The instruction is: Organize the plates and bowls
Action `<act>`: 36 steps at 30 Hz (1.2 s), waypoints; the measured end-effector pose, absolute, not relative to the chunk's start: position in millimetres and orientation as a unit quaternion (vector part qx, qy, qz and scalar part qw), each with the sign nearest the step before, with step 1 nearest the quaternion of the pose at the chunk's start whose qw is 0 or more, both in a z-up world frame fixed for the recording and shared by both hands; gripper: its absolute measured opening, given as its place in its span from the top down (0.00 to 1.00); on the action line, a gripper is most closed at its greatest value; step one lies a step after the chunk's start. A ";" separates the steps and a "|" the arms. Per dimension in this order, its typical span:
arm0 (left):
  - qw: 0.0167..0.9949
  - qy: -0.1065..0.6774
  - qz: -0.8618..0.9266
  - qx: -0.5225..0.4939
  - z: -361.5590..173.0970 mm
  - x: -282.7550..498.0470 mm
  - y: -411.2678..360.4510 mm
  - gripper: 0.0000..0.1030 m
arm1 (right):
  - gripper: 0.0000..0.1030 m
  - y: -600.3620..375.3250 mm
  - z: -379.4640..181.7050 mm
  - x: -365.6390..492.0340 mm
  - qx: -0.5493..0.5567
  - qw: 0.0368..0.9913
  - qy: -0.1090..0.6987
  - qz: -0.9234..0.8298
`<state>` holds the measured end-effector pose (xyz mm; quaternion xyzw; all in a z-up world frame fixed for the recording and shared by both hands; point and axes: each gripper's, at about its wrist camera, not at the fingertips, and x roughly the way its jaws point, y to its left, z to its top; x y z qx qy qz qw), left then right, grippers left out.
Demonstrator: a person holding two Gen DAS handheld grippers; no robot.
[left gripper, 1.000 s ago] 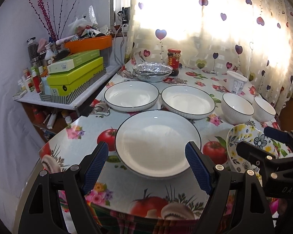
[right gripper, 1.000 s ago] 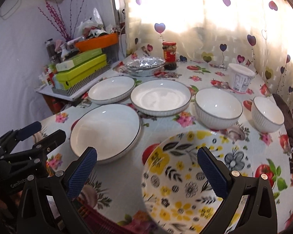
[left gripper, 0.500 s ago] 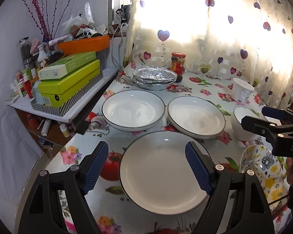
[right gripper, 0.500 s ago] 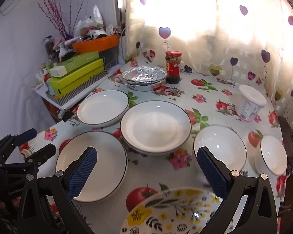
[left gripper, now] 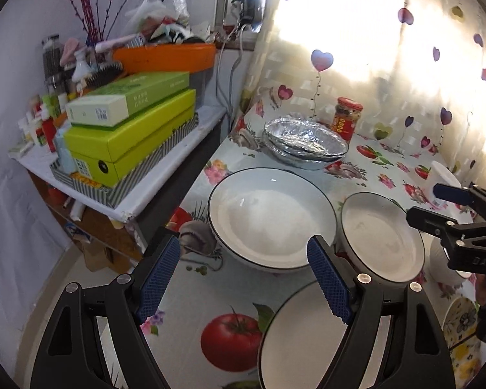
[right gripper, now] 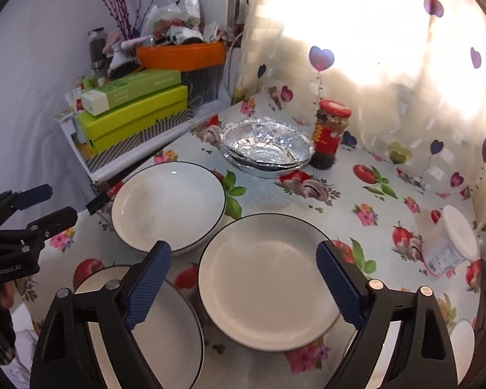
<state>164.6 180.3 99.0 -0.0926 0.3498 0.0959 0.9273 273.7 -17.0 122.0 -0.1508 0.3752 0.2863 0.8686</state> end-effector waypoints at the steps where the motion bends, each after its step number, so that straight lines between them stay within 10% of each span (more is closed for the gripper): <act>1: 0.924 0.355 0.098 -0.098 95.7 170.0 184.6 0.21 | 0.19 -12.3 118.7 280.2 -0.155 0.866 0.379 0.287; 11: 0.909 0.388 0.108 -0.109 66.2 207.1 212.8 0.45 | 0.40 25.0 76.8 340.6 -0.161 0.840 0.424 0.298; 15: 0.903 0.403 0.110 -0.102 57.8 219.6 216.6 0.62 | 0.66 36.6 64.3 353.7 -0.162 0.829 0.441 0.303; 36: 0.888 0.434 0.086 -0.122 35.4 243.3 223.9 0.60 | 0.59 55.3 33.5 388.3 -0.126 0.803 0.481 0.329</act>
